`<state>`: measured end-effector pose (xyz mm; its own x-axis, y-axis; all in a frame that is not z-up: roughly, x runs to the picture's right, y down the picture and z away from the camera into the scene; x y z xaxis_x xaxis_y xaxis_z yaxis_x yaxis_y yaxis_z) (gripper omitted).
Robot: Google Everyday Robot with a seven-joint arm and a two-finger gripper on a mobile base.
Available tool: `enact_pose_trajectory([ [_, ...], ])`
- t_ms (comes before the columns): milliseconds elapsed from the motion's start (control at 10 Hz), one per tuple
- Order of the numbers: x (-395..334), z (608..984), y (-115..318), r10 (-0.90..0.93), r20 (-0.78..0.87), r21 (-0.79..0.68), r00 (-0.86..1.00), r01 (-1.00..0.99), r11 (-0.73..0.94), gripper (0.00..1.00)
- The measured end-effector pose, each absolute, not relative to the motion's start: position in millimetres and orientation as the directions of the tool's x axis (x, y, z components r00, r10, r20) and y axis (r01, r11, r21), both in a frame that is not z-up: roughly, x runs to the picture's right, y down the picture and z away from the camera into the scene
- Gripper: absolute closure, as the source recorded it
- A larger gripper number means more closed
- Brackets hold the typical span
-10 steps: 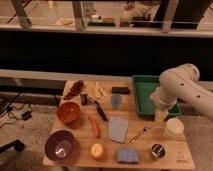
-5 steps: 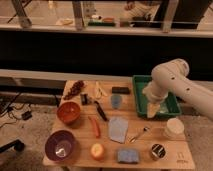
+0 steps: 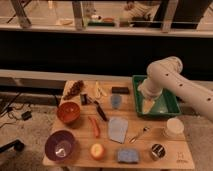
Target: Place eraser in paper cup
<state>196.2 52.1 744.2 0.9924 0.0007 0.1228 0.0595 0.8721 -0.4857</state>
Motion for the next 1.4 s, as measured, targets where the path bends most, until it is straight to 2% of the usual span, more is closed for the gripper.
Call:
enact_pose_trajectory([
  [400, 155.8, 773.6, 36.2, -0.022, 0.162, -0.470, 0.987, 0.097, 0.877, 0.20],
  [1400, 144.6, 784.2, 28.0, -0.032, 0.167, -0.453, 0.985, 0.106, 0.885, 0.20],
])
